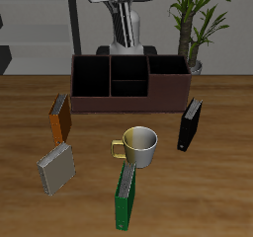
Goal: Place the striped book into the back desk caddy's front compartment
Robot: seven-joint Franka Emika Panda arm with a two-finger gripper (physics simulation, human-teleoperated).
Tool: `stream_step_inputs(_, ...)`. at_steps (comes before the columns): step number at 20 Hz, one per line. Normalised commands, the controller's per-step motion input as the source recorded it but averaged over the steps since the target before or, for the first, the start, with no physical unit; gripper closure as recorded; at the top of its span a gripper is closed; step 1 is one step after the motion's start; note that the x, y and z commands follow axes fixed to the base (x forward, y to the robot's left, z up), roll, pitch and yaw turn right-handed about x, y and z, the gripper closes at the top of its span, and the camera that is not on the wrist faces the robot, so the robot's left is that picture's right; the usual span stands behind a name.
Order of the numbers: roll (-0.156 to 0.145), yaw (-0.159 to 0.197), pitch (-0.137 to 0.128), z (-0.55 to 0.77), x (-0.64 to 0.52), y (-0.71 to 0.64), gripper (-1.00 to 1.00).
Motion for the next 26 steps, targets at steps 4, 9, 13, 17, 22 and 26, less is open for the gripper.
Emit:
stream_step_inputs(4,0.094,0.25,0.007,-0.03,-0.06,0.17,1.0)
stream_step_inputs(9,0.053,0.256,-0.015,0.01,-0.02,0.01,1.0)
stream_step_inputs(13,0.011,0.195,-0.005,0.02,0.1,-0.21,1.0)
stream_step_inputs(17,0.011,0.286,0.036,-0.19,0.29,-0.33,1.0)
stream_step_inputs(22,0.006,0.202,0.01,-0.14,0.16,-0.19,1.0)
stream_step_inputs(26,0.012,0.233,0.004,-0.17,0.11,-0.08,1.0)
